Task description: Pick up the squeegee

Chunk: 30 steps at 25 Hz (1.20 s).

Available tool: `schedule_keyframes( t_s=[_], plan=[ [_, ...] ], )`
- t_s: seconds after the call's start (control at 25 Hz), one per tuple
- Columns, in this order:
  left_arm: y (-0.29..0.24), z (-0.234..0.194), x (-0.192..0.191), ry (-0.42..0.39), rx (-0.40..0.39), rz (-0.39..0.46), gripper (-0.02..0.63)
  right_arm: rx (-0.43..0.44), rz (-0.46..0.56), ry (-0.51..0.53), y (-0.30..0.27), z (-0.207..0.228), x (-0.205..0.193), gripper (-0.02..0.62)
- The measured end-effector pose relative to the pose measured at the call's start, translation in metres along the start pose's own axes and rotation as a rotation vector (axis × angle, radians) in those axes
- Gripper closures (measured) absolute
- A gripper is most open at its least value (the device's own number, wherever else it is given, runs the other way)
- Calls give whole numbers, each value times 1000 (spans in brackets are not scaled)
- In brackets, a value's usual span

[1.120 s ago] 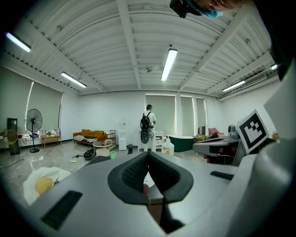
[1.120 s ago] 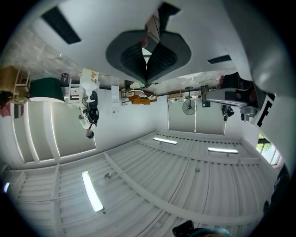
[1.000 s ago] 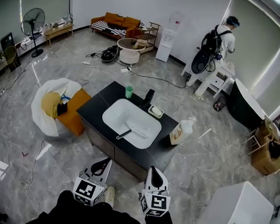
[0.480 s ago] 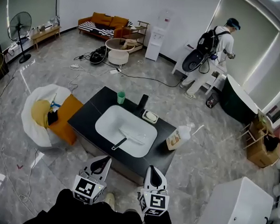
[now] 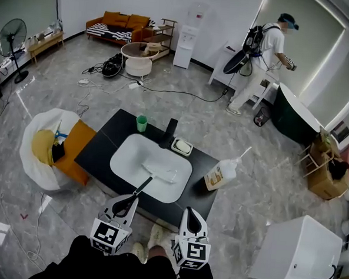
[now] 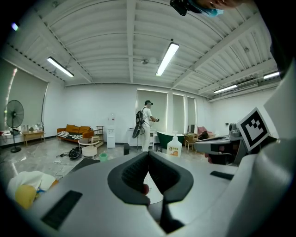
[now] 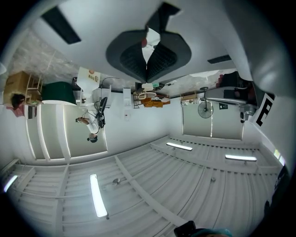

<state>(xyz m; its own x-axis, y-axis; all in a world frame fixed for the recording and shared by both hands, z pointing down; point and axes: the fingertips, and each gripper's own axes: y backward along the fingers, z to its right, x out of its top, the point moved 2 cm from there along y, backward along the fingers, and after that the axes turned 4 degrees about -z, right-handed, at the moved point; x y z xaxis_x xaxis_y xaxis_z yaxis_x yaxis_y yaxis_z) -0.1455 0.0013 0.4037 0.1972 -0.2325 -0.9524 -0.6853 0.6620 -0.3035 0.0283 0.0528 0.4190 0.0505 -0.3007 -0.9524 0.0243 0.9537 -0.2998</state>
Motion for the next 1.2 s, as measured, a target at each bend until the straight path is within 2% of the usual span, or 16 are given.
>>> schedule_keyframes(
  t_s=[0.48, 0.84, 1.2],
  plan=[
    [-133, -54, -9, 28, 17, -113, 583, 36, -95, -57, -138, 56, -9, 578],
    [-230, -91, -47, 80, 16, -234, 583, 72, -213, -96, -239, 88, -45, 578],
    [-291, -115, -94, 121, 15, -343, 583, 95, -318, -133, -302, 105, -91, 578]
  ],
)
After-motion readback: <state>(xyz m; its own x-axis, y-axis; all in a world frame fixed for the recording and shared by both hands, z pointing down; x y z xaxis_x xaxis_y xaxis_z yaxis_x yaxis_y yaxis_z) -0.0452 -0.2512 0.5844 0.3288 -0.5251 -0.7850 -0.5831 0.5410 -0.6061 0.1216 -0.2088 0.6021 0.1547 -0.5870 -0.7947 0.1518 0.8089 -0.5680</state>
